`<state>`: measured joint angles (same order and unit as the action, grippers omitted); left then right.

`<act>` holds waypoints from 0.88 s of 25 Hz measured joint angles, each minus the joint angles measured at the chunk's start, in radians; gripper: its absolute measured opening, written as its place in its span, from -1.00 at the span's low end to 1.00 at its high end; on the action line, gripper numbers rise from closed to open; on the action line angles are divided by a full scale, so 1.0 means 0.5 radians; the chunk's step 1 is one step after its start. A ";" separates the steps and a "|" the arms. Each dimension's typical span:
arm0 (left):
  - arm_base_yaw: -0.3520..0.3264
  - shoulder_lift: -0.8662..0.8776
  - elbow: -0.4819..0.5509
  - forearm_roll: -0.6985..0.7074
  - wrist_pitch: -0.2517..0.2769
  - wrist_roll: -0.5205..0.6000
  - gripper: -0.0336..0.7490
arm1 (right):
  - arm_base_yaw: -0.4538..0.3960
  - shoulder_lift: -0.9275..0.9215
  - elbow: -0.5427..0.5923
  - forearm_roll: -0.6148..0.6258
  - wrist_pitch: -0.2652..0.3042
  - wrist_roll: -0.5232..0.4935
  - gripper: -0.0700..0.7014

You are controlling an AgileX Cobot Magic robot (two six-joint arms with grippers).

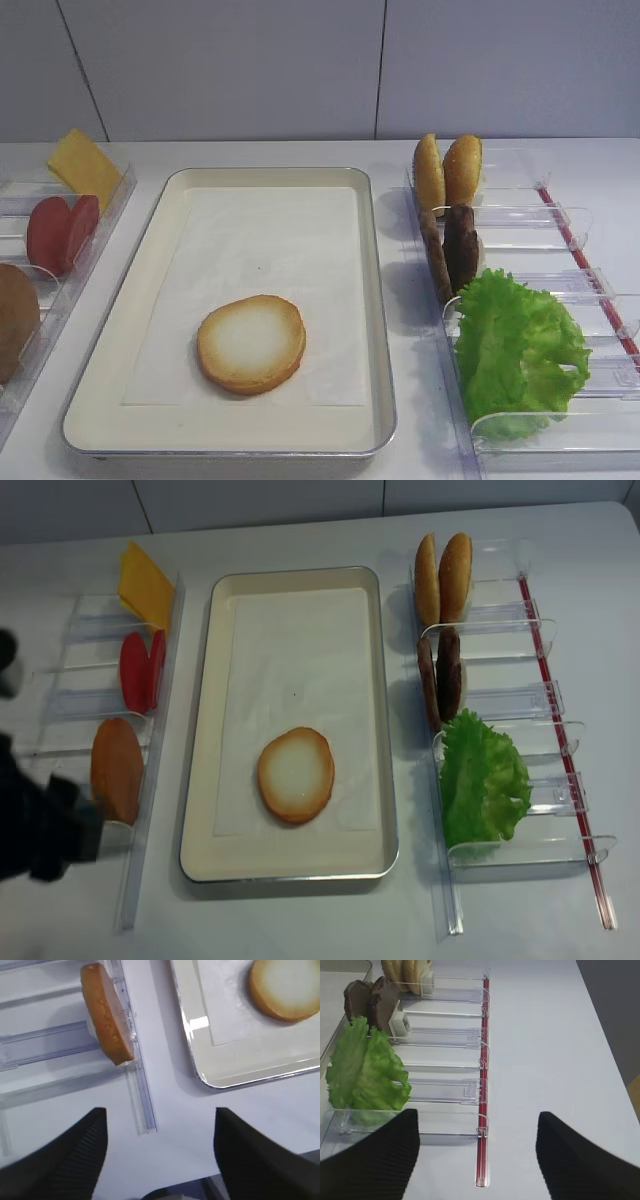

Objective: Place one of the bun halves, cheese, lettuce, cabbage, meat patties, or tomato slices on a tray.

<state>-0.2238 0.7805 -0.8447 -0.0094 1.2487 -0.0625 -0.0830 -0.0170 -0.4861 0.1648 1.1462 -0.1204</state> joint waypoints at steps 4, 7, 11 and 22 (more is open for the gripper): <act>0.000 -0.355 0.063 0.000 0.015 0.006 0.19 | 0.000 0.000 0.000 0.000 0.000 0.000 0.48; 0.000 -0.566 0.102 -0.004 0.021 0.013 0.19 | 0.000 0.000 0.000 0.000 0.000 0.000 0.48; 0.000 -0.821 0.145 -0.057 0.032 0.016 0.17 | 0.000 0.000 0.000 0.000 0.000 0.000 0.48; 0.000 -1.451 0.501 -0.080 0.050 0.096 0.14 | 0.000 0.000 0.000 0.000 0.000 0.000 0.48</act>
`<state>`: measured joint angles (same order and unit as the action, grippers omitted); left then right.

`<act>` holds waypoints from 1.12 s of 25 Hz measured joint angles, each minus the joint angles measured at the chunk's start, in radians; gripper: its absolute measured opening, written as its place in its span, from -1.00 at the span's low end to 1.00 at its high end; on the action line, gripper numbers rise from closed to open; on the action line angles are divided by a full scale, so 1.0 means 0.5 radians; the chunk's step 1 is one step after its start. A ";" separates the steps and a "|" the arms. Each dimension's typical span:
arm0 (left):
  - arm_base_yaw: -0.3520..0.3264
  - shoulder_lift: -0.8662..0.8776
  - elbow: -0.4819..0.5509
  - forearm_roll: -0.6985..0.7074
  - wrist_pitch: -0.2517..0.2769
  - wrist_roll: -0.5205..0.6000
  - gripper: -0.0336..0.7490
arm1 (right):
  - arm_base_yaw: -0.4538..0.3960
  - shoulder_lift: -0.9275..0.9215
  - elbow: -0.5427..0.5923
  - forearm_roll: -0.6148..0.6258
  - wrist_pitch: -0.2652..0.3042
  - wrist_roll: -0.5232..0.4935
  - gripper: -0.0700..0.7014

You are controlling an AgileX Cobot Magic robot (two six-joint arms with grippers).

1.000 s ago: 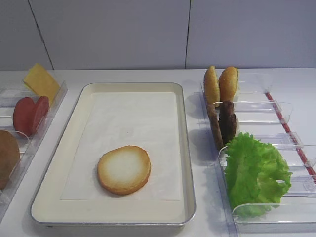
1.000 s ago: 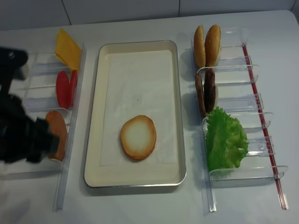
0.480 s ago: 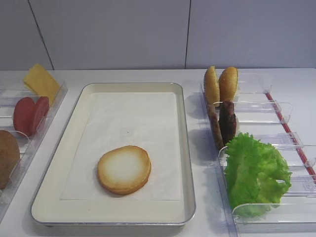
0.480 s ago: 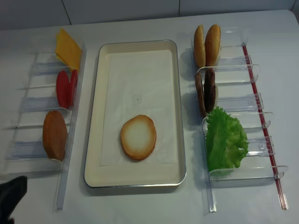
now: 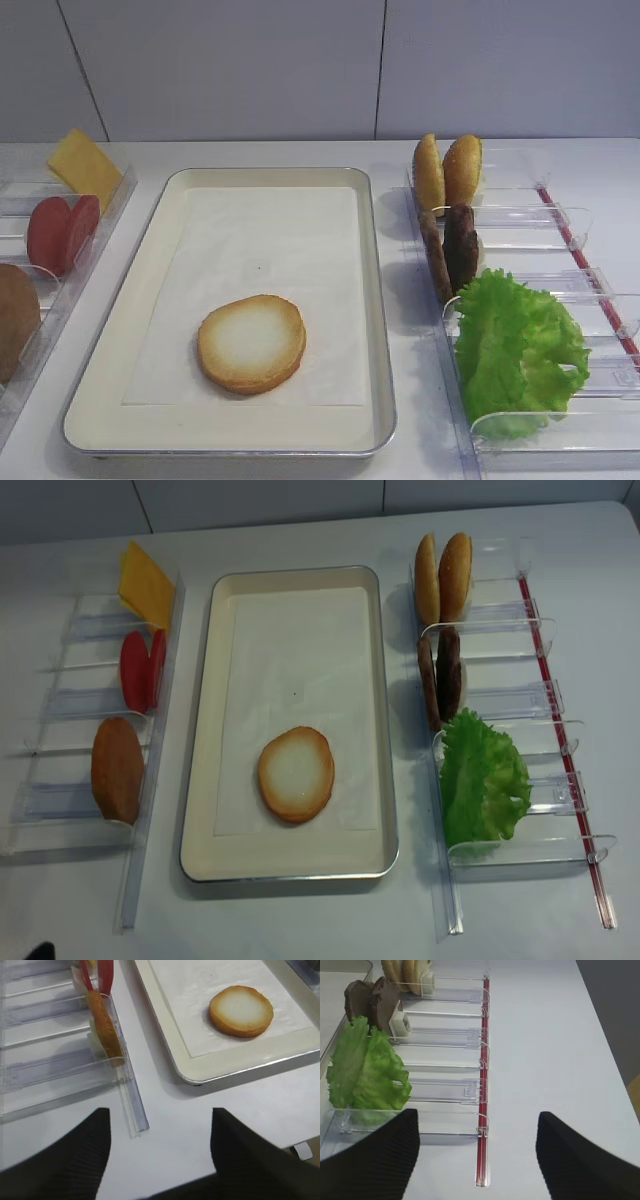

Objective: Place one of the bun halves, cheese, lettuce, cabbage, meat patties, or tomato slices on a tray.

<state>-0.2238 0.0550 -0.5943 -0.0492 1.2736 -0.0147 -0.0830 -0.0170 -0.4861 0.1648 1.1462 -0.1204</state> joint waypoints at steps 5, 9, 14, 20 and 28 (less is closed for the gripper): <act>0.000 -0.136 0.112 -0.012 0.012 0.006 0.14 | 0.000 0.000 0.000 0.000 0.000 0.000 0.48; 0.000 -0.144 0.173 0.034 -0.115 0.029 0.14 | 0.000 0.000 0.000 0.000 0.000 0.000 0.48; 0.000 -0.144 0.191 0.031 -0.152 0.015 0.14 | 0.000 0.000 0.000 0.000 0.000 0.000 0.48; 0.000 -0.144 0.206 0.027 -0.161 0.002 0.14 | 0.000 0.000 0.000 0.000 0.000 0.000 0.48; 0.184 -0.144 0.206 0.027 -0.172 0.002 0.14 | 0.000 0.000 0.000 0.000 0.000 0.000 0.48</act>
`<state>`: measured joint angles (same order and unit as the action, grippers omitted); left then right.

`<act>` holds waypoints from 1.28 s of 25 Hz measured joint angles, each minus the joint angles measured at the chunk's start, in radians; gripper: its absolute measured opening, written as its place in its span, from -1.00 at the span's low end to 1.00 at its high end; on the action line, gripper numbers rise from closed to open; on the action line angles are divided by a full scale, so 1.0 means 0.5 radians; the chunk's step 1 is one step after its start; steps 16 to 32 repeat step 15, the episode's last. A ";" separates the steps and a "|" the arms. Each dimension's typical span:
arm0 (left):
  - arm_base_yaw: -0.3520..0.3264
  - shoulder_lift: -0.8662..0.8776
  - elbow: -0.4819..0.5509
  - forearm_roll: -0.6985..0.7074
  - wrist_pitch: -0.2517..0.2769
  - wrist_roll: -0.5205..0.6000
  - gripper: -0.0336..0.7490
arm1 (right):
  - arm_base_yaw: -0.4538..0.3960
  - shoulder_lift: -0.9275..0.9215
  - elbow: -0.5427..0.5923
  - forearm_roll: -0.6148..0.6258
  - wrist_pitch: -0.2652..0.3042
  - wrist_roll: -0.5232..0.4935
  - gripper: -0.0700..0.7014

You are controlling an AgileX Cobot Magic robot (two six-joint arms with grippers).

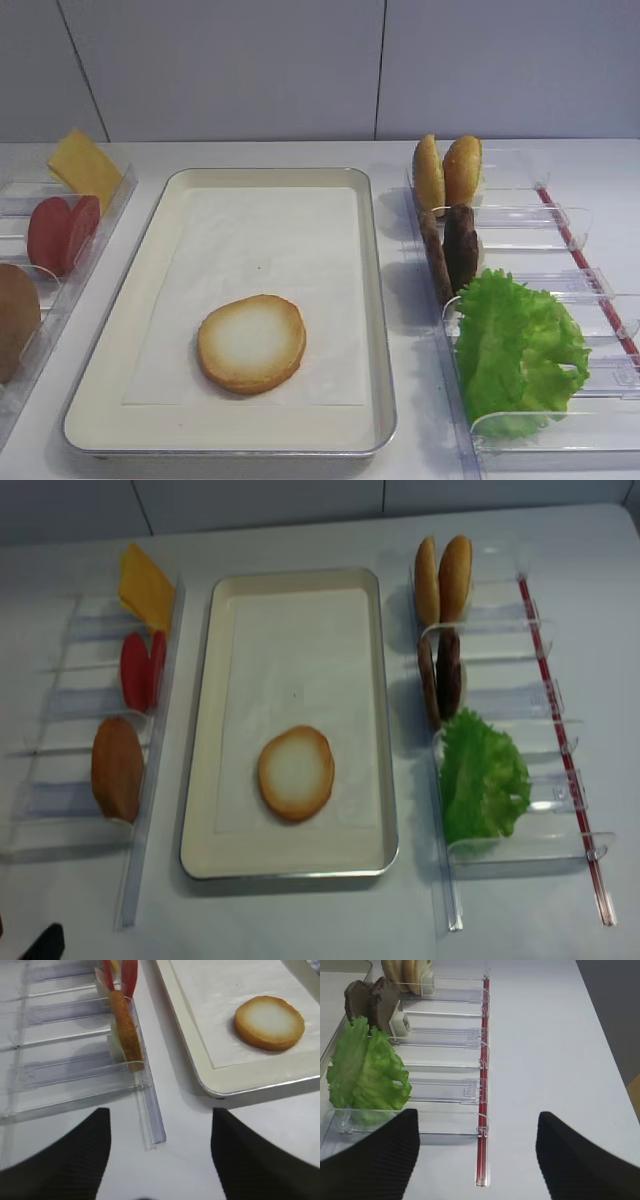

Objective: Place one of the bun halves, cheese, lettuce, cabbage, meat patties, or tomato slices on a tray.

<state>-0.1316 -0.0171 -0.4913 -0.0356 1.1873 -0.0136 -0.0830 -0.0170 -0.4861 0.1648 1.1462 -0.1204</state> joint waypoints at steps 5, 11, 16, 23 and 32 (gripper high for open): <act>0.154 0.000 0.000 0.000 0.000 0.000 0.14 | 0.000 0.000 0.000 0.000 0.000 0.000 0.48; 0.161 0.000 0.000 0.000 0.000 0.000 0.14 | 0.000 0.000 0.000 0.000 0.000 0.000 0.48; 0.161 0.000 0.000 0.000 0.000 0.000 0.14 | 0.000 0.000 0.000 0.000 0.000 0.000 0.48; 0.161 0.000 0.000 0.000 0.000 0.000 0.14 | 0.000 0.000 0.000 0.000 0.000 0.000 0.48; 0.161 0.000 0.000 0.000 0.000 0.000 0.14 | 0.000 0.000 0.000 0.000 0.000 0.000 0.48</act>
